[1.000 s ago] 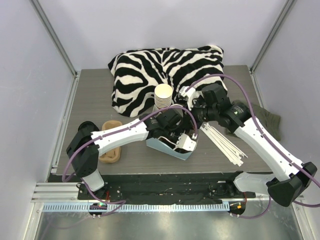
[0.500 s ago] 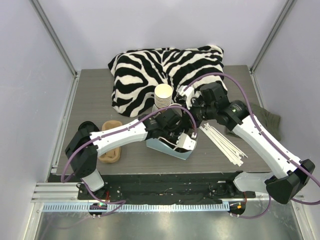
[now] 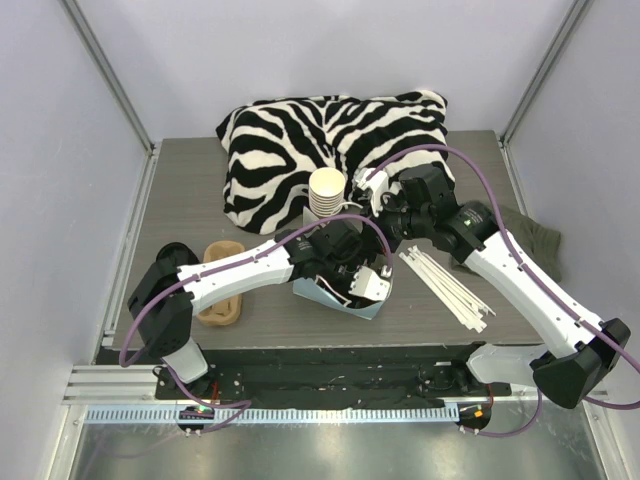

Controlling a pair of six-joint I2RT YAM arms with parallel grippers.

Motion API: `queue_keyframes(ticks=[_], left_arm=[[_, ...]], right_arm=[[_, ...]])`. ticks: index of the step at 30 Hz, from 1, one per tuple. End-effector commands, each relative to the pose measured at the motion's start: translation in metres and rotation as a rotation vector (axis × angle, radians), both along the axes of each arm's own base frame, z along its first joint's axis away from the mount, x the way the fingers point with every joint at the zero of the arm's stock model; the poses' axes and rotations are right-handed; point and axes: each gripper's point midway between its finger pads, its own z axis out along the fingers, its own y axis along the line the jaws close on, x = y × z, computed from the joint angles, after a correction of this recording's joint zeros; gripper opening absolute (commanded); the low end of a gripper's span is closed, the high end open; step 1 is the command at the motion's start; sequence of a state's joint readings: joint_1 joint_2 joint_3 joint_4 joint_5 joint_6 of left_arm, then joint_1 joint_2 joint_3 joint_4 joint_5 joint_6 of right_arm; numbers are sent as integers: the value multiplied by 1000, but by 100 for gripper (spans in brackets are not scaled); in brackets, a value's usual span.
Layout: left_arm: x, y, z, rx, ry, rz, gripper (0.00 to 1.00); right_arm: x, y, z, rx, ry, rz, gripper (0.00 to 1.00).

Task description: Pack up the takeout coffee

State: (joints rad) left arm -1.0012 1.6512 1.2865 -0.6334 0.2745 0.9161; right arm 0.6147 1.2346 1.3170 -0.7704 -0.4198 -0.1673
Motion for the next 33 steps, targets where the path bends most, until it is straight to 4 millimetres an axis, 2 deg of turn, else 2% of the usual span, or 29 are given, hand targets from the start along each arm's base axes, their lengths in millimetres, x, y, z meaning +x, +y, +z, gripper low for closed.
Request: queue_keyframes(ticks=[1,4,6,18,27,33], left_arm=[[1,14,-1,44,-25,30,84],[2,13,4,34,-38,35,86],[2,13,7,27,-45,28,99],[-1,7,31,-29,-78,-4,100],[-5,9,40,-45,-104,-39,100],[-4,10,46,-58,-119,-38,100]], right_arm=[[5,-3,6,0,-41,-35,1],[2,-3,2,-4,-34,-20,1],[2,-3,1,-8,-33,-14,1],[1,-6,1,-13,-69,-2,1],[4,-7,-3,-25,-88,-1,1],[15,-11,-1,-42,-126,-48,1]])
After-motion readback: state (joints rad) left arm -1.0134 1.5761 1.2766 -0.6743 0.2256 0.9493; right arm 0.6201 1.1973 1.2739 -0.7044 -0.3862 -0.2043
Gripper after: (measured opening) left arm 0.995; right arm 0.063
